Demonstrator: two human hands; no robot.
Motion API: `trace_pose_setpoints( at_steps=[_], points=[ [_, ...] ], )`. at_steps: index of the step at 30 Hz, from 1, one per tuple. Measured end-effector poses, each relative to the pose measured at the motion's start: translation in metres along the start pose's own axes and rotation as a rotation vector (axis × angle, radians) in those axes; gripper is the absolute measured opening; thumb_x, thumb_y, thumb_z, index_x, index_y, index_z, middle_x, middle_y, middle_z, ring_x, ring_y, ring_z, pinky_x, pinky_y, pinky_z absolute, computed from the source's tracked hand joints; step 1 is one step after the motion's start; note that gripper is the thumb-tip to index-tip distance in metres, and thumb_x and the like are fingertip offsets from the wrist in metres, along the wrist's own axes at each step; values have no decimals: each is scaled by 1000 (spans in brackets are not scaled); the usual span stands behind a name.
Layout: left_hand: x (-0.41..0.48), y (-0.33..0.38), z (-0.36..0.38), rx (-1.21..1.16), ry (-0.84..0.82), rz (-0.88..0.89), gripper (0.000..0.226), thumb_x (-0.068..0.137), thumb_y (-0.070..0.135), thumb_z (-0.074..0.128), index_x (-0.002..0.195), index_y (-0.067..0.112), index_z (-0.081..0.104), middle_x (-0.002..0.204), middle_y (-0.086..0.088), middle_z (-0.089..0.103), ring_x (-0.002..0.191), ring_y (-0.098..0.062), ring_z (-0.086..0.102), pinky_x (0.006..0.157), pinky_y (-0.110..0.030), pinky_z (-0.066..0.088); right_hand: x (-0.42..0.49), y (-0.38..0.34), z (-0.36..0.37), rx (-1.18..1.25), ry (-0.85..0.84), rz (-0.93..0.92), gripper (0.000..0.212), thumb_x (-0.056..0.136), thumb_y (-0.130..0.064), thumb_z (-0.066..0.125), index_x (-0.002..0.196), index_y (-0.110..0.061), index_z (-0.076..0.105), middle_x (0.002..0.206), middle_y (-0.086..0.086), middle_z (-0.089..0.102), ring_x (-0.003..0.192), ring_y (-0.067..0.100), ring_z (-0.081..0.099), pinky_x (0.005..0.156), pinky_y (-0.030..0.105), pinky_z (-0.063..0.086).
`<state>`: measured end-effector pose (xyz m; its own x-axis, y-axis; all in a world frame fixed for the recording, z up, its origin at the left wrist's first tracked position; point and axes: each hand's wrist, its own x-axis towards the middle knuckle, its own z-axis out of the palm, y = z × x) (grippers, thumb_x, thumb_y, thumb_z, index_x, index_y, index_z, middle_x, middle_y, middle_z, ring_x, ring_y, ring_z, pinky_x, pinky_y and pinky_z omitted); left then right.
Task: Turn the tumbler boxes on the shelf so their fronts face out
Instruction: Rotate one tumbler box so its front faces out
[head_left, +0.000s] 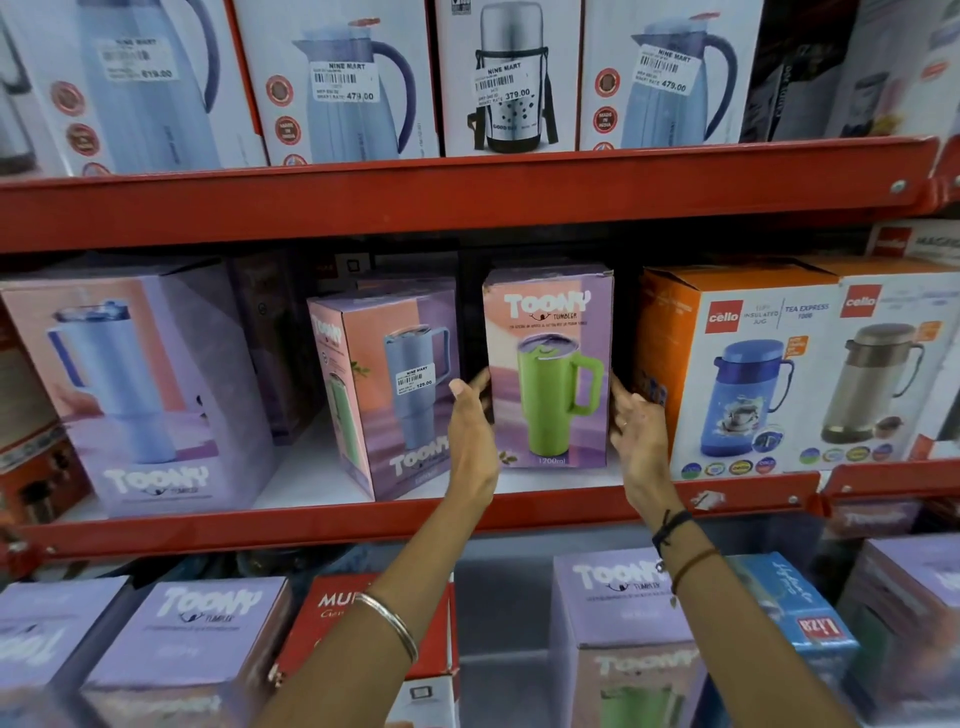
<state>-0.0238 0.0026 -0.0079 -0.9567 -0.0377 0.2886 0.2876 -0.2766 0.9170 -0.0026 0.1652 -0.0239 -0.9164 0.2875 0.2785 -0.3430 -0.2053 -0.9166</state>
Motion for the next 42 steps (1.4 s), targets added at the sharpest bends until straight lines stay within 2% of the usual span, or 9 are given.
trace_pose_setpoints(
  at_steps=[6,11,14,19,25,28,34,38,42],
  points=[
    [-11,-7,-2,12,-11,1,66,94,51,6,136,18,45,146,-12,45,136,-25,39,111,-45,29,8,1,-6,14,5,63,68,77,-43,27,136,-13,41,145,8,43,132,22,38,113,42,26],
    [-13,-7,0,92,-45,-1,77,81,68,13,138,26,44,151,-6,39,139,-21,34,117,-50,23,5,1,-4,-34,51,68,47,94,-27,24,135,-10,42,142,6,45,124,20,44,110,39,32],
    [-19,-4,-2,125,-48,36,81,77,73,18,136,26,46,148,-1,42,138,-18,36,117,-50,24,-4,-3,3,-203,123,33,56,88,-44,29,131,-14,48,136,6,51,127,25,45,112,43,32],
    [-41,14,-21,126,52,384,59,86,66,25,124,30,52,134,7,53,130,-8,45,113,-38,33,-53,-7,40,-251,255,-364,50,94,-37,30,137,-15,41,141,-6,43,124,-5,39,97,0,29],
    [-33,48,-86,38,413,762,36,97,28,25,120,33,52,133,-6,51,128,-22,47,109,-39,37,-98,6,116,-225,-59,-380,48,94,-30,30,139,-17,38,146,-10,37,132,-11,31,105,4,24],
    [-5,54,-122,66,463,529,39,95,43,23,125,35,47,143,-1,44,134,-14,40,113,-35,30,-106,17,155,-228,-188,-314,51,93,-33,29,143,-21,29,151,-13,27,138,-8,22,112,9,19],
    [27,65,-164,4,122,-77,81,87,65,2,144,17,34,152,-4,36,139,-21,34,107,-29,27,-97,37,205,-316,-277,-186,58,96,-33,25,146,-23,-2,156,-12,-11,141,-3,-6,120,28,0],
    [31,67,-175,-28,27,-162,92,81,73,1,134,16,49,138,-10,54,123,-27,51,108,-40,38,-93,45,216,-264,-284,-177,67,87,-36,29,146,-25,-2,156,-14,-9,143,0,-3,117,23,5],
    [26,73,-179,-30,-1,-156,90,82,71,-1,134,16,49,138,-8,53,125,-26,49,111,-44,34,-83,43,212,-72,-289,-132,66,85,-29,33,147,-21,11,153,-18,5,135,-12,17,103,1,24]
  ],
)
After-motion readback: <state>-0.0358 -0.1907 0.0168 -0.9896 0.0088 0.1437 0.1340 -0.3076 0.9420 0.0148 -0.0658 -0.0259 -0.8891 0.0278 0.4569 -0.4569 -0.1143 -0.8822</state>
